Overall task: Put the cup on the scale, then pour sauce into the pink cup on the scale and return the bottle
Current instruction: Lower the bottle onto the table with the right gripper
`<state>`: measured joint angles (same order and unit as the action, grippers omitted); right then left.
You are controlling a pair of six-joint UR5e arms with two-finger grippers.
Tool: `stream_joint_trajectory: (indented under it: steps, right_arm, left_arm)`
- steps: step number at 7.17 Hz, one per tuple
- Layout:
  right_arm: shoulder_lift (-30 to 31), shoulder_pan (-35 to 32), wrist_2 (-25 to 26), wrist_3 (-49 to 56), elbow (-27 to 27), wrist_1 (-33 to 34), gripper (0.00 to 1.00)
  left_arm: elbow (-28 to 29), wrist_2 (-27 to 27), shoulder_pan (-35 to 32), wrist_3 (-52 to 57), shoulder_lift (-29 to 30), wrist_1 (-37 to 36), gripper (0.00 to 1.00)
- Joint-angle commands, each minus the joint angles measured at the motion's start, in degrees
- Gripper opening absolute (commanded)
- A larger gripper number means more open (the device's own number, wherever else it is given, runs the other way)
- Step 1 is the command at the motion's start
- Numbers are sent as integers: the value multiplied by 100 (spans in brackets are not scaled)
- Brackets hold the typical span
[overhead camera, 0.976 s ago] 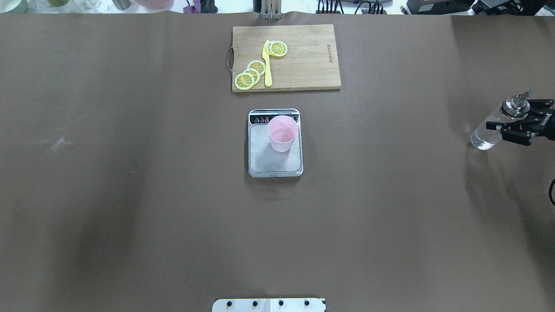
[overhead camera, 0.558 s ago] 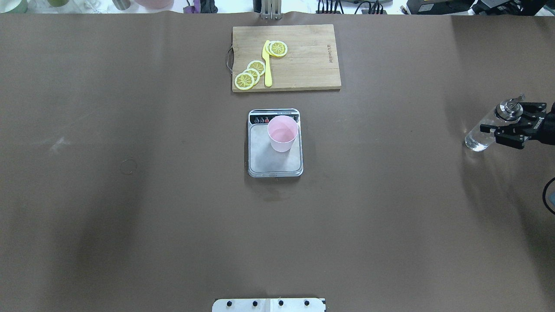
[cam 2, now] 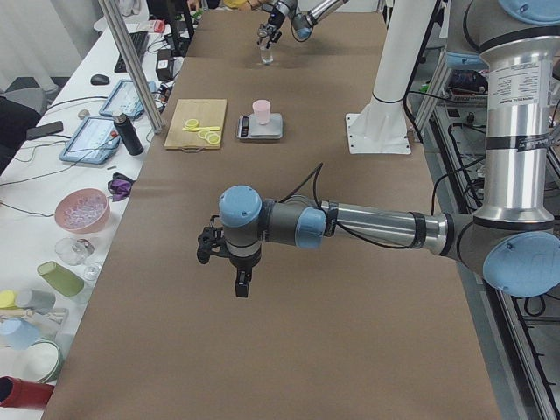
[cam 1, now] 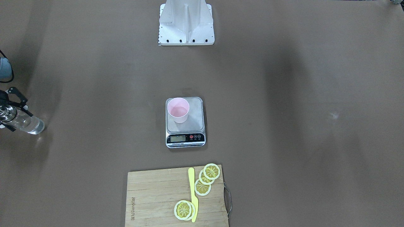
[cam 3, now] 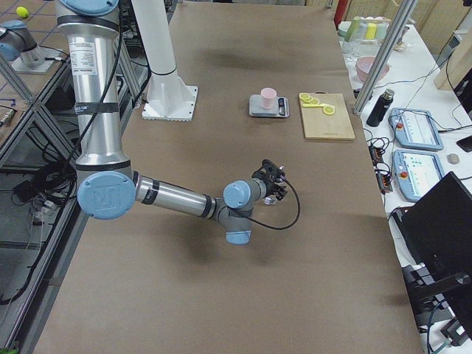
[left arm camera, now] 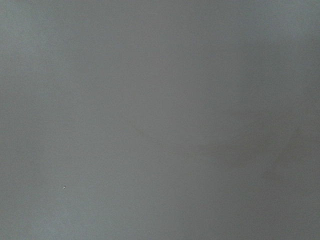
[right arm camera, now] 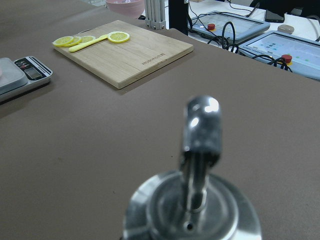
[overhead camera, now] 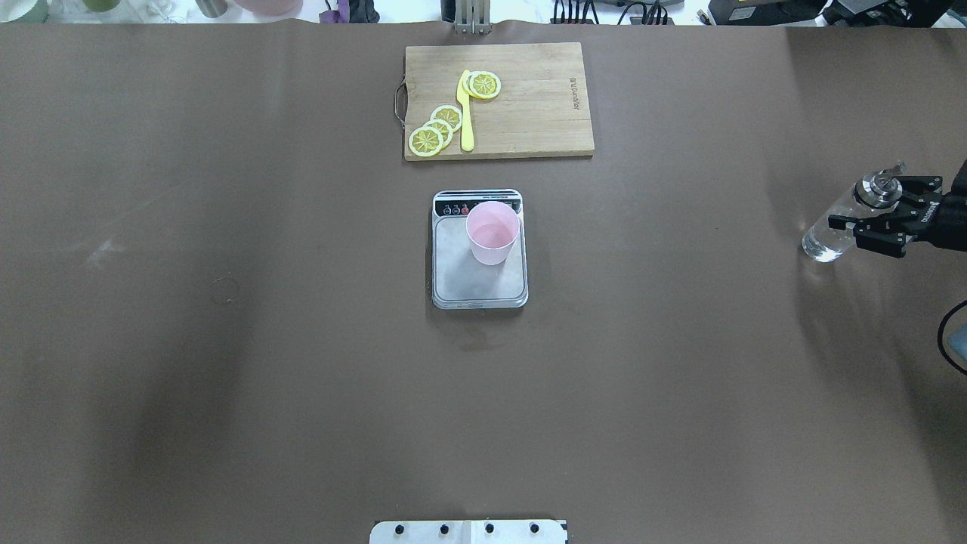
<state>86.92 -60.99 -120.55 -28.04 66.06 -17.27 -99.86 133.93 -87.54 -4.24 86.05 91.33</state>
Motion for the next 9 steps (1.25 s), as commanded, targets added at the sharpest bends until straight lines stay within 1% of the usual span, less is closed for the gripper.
stream_joint_trajectory:
  steps: [1, 2, 3, 4, 6, 8, 9]
  right_arm:
    - [0, 17, -4, 0, -23, 4, 80]
    - [9, 17, -4, 0, -23, 4, 83]
    - [18, 17, -13, -9, -23, 4, 99]
    - [27, 17, -56, -26, -23, 31, 100]
    - [79, 9, -319, -61, -5, 40, 100]
    - [158, -114, -679, -175, 4, 101, 100]
    - [193, -297, -916, -184, -5, 127, 100]
  left_arm:
    - [1, -7, 0, 2, 0, -1, 98]
    - [1, -7, -9, 2, 0, 8, 98]
    - [1, -7, 0, 2, 0, -1, 98]
    - [10, -7, -9, 2, 0, -1, 98]
    - [-7, 2, 0, -7, 0, -1, 98]
    - [-34, 19, -18, -7, 0, -1, 98]
    - [-60, 28, -18, -15, 0, -1, 98]
